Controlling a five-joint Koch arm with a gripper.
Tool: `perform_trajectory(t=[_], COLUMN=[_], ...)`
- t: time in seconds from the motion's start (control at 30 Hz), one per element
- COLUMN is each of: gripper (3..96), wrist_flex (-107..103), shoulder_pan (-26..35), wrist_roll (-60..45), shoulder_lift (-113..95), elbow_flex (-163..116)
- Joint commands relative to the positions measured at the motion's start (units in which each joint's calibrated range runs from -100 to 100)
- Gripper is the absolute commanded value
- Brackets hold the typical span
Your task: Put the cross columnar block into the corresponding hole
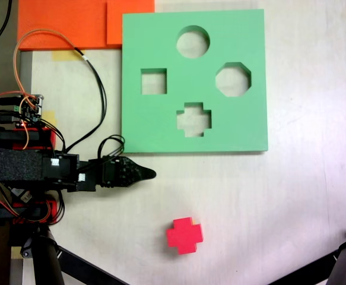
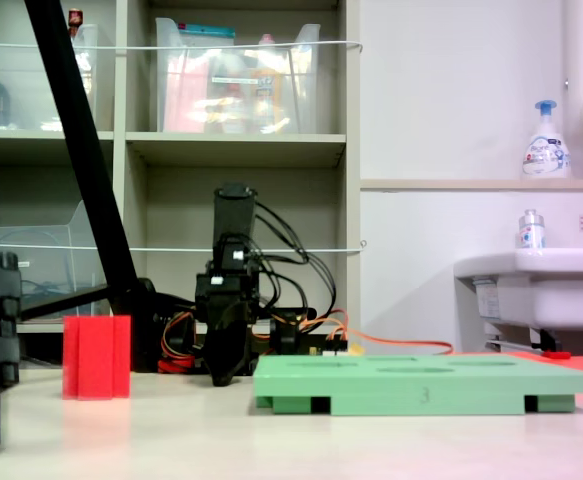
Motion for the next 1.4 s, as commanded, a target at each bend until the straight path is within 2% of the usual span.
perform_trajectory(t=[0.03, 0.8, 1.03, 1.2, 1.4], gripper=[50.9, 49.5, 46.5, 45.8, 45.8], wrist_flex=[-5.1, -5.0, -3.2, -31.6, -64.8], shoulder_pan=[0.0, -0.6, -3.4, -3.3, -2.1], wrist_roll=[-0.3, 0.4, 19.0, 30.7, 36.5], shoulder_lift=[-0.5, -0.5, -0.5, 1.4, 19.7], elbow_flex=[-1.2, -1.2, -1.2, 26.9, 63.0])
